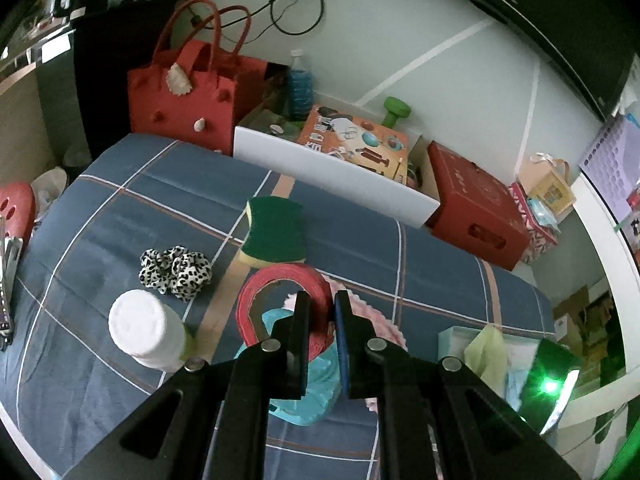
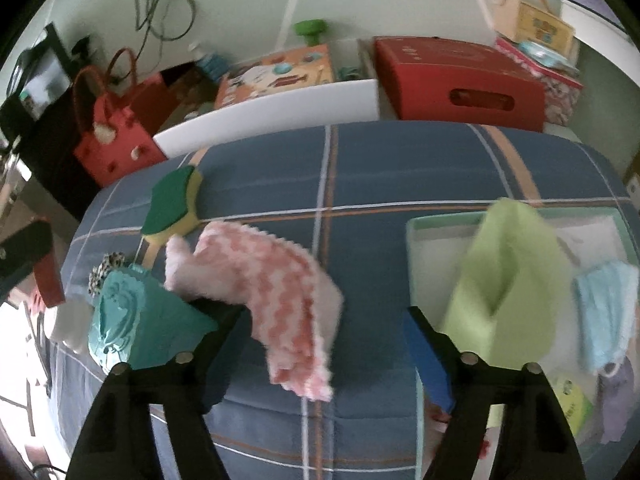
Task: Organize soft objects
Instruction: 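Grasp the red ring toy with the left tool while the right tool grasps the pink zigzag cloth, then lift the red ring and pink cloth and carry both over the tray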
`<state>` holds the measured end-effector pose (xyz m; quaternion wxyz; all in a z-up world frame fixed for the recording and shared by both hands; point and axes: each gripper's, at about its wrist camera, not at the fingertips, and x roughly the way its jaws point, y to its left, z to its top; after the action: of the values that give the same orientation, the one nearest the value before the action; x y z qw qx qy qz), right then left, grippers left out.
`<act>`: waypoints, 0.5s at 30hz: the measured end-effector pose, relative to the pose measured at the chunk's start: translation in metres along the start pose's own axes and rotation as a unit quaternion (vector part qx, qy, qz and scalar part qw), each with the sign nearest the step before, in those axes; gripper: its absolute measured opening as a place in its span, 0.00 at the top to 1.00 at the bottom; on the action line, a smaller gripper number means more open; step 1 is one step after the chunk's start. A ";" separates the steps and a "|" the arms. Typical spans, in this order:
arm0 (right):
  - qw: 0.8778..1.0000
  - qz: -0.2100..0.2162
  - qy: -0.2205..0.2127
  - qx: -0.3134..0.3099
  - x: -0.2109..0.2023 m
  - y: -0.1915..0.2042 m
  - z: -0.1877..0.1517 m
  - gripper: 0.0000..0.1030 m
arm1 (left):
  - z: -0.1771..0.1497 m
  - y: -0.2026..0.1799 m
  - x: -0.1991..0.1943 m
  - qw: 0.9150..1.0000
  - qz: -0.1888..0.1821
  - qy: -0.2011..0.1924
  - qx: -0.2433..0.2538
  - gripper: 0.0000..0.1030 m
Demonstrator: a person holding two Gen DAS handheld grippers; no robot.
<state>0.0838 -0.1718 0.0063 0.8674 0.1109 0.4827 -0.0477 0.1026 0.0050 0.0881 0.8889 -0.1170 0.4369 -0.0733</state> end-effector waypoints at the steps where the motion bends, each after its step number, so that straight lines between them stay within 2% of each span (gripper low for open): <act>1: 1.000 -0.002 0.002 -0.004 0.003 0.003 0.000 0.27 | 0.000 0.002 0.001 1.000 0.000 0.002 -0.003 0.89; 10: 0.999 -0.014 0.035 -0.023 0.034 0.018 -0.007 0.35 | 0.002 0.015 0.005 1.000 -0.002 0.011 -0.021 0.89; 15: 0.998 -0.028 0.042 -0.034 0.042 0.023 -0.011 0.49 | 0.002 0.016 0.006 1.000 -0.003 0.015 -0.025 0.89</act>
<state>0.1015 -0.1462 -0.0316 0.8479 0.0696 0.5231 -0.0503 0.1085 0.0191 0.0804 0.8788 -0.1389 0.4515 -0.0670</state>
